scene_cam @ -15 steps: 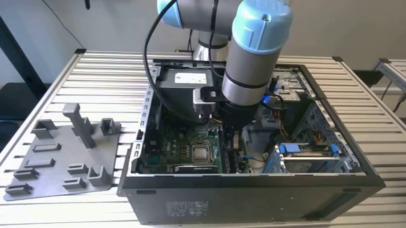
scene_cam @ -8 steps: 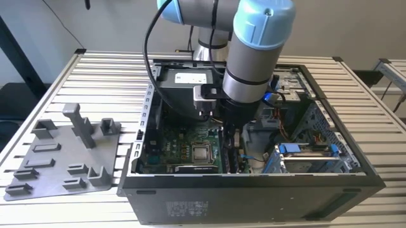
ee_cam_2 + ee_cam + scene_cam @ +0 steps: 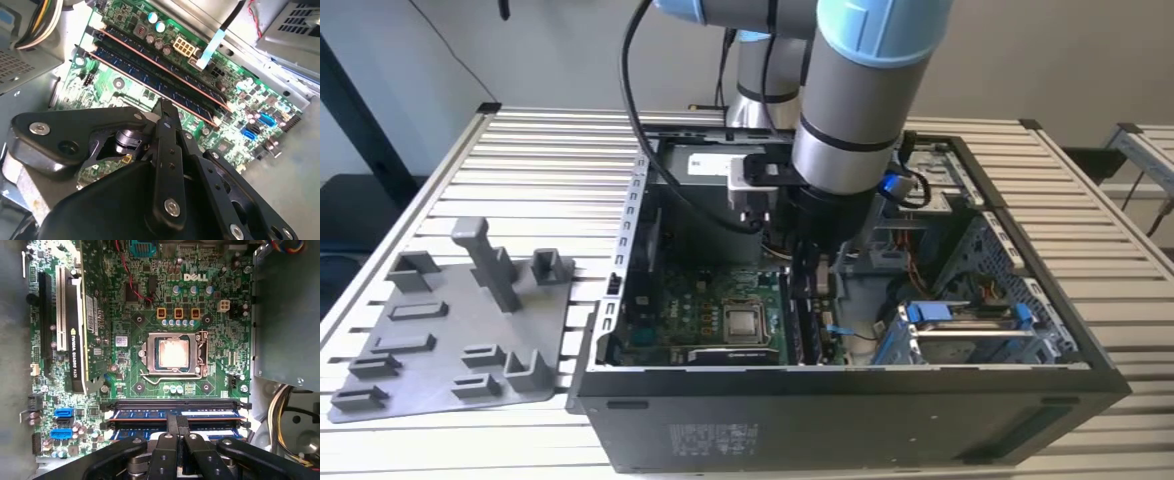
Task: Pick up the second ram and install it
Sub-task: 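Press down the second ram until it locks into place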
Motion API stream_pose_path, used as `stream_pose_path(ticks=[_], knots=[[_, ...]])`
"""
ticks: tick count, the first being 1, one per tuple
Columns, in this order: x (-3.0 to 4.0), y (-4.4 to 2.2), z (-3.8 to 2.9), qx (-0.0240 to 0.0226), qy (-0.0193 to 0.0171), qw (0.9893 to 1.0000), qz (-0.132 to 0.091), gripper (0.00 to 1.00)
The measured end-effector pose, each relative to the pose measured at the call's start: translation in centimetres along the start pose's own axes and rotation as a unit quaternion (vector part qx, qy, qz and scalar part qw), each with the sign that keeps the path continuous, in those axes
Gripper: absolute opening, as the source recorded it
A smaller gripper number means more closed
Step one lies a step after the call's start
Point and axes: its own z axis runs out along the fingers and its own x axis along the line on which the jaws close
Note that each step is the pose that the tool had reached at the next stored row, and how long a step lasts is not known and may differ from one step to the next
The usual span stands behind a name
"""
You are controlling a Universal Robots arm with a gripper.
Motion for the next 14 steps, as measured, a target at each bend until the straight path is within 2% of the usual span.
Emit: stream_pose_path(ticks=[8,14], knots=[[-0.06,0.03,-1.94,0.0000,0.0000,1.0000,0.000,0.11],[-0.06,0.03,-1.97,0.0016,-0.0001,1.0000,0.000,0.11]])
